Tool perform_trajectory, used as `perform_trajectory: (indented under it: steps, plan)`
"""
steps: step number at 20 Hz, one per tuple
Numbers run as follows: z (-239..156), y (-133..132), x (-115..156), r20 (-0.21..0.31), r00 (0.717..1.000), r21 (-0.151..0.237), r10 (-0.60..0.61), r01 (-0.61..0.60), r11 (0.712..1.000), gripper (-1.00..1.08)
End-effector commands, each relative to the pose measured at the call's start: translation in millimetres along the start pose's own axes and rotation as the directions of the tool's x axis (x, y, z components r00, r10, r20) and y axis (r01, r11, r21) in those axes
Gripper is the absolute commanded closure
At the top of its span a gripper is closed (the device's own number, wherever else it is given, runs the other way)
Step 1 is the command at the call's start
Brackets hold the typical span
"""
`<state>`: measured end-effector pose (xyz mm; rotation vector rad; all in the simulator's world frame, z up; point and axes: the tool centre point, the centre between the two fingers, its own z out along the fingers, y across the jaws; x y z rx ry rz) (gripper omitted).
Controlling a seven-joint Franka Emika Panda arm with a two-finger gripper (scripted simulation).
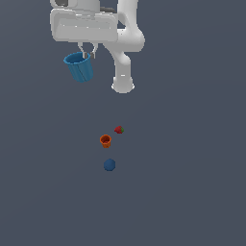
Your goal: Pick up a designated object from a clutter of objects.
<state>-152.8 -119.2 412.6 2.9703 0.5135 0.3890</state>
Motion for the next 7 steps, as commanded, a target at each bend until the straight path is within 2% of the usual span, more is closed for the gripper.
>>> perform_trajectory:
  steps: [1,7]
  plan:
    - [-7.8,0.3,-2.1,-0.001,1.000,-0.001,0.000,0.000,1.000,1.08]
    - [-11.4,0.9,-2.5,-0.001,1.000,-0.002,0.000,0.000,1.000,1.08]
